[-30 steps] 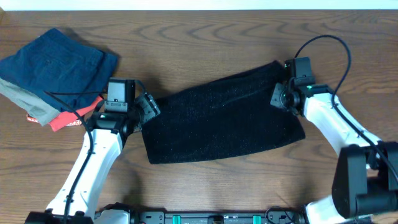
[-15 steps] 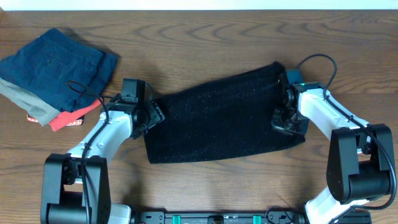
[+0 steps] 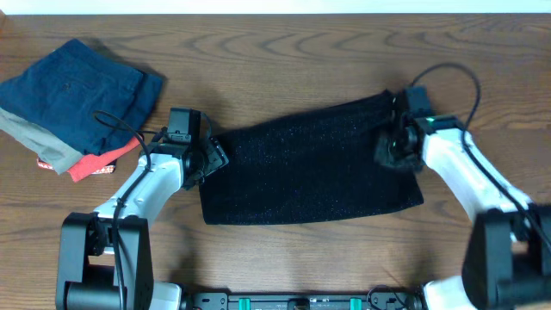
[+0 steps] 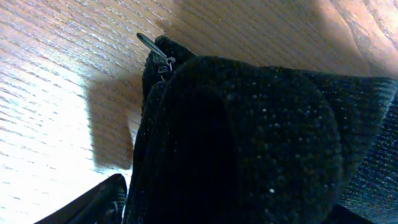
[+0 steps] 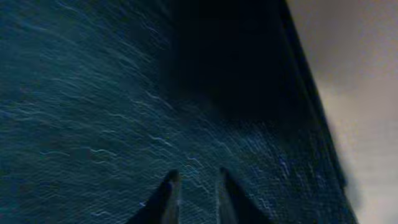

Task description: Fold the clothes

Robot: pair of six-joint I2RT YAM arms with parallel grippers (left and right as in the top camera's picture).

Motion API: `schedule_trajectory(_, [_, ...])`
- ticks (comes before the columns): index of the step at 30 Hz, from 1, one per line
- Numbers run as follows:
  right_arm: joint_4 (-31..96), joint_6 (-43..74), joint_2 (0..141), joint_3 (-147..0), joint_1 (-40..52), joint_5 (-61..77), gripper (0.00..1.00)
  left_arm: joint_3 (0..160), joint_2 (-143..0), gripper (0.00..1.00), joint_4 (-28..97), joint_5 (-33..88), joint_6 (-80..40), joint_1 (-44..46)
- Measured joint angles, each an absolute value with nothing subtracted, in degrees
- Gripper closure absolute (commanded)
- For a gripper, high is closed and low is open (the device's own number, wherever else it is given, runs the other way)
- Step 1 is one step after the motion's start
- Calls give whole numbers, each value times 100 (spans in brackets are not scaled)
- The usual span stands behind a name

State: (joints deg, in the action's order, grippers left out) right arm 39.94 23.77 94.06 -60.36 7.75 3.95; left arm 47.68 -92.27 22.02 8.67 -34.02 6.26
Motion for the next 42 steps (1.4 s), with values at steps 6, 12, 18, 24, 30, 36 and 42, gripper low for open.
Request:
schedule_trajectory(6, [2488, 1428, 9052, -6219, 812, 1009, 84, 4768, -9227, 24, 2202, 869, -3402, 626])
schedule_trajectory(12, [1599, 1068, 9682, -6219, 860, 1212, 79, 4766, -9227, 23, 2202, 869, -3404, 626])
schedule_trajectory(18, [1275, 1050, 10516, -6219, 851, 1002, 68, 4764, -9227, 23, 2202, 871, -3402, 626])
schedule_trajectory(24, [921, 1328, 11052, -6219, 792, 515, 47, 4759, -9227, 23, 2200, 893, -3402, 626])
schedule_trajectory(30, [777, 1450, 11061, -6219, 701, 373, 34, 4759, -9214, 23, 2198, 950, -3251, 626])
schedule_trajectory(36, [1179, 1396, 10687, -6215, 681, 296, 25, 4759, -8672, 11, 2434, 1061, -2602, 626])
schedule_trajectory(42, [1883, 1378, 9402, -6211, 589, 145, 23, 4766, -7721, 9, 2768, 1061, -2377, 626])
